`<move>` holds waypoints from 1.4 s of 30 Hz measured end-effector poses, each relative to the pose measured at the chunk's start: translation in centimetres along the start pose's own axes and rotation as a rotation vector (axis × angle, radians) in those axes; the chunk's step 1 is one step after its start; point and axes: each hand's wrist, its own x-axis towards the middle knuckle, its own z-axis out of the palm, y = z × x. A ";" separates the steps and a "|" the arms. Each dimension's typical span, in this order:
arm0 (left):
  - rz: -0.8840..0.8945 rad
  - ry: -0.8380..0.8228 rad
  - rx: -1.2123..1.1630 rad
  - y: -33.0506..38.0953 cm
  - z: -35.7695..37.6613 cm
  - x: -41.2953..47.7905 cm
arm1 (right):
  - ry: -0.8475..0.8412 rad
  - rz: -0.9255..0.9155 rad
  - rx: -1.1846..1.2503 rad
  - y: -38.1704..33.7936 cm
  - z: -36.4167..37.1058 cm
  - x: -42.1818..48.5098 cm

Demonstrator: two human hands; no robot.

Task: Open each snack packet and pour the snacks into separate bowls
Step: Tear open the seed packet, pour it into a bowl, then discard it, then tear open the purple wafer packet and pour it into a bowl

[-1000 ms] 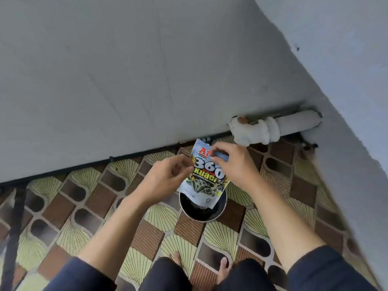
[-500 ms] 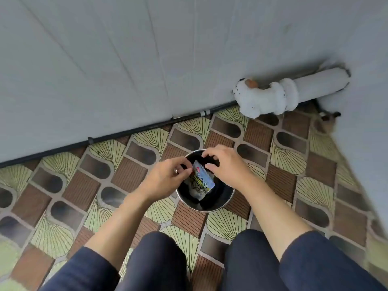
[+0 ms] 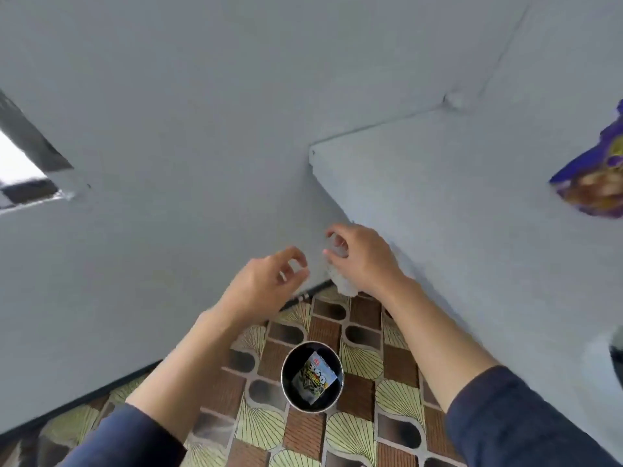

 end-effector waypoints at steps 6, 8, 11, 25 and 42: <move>0.166 0.174 0.119 9.2 -7.2 0.4 | 0.185 -0.014 -0.050 -4.6 -10.6 -2.0; 0.222 0.187 0.119 11.9 -7.3 0.6 | 0.252 -0.007 -0.081 -4.5 -13.2 -3.3; 0.303 0.187 0.087 16.0 -6.1 1.4 | 0.339 0.030 -0.123 -3.0 -16.9 -5.9; 0.600 0.217 0.139 37.4 5.2 7.3 | 0.657 0.229 -0.263 11.0 -33.3 -17.4; 0.821 0.284 0.219 43.8 11.9 26.8 | 0.743 0.347 -0.378 23.4 -36.9 -8.4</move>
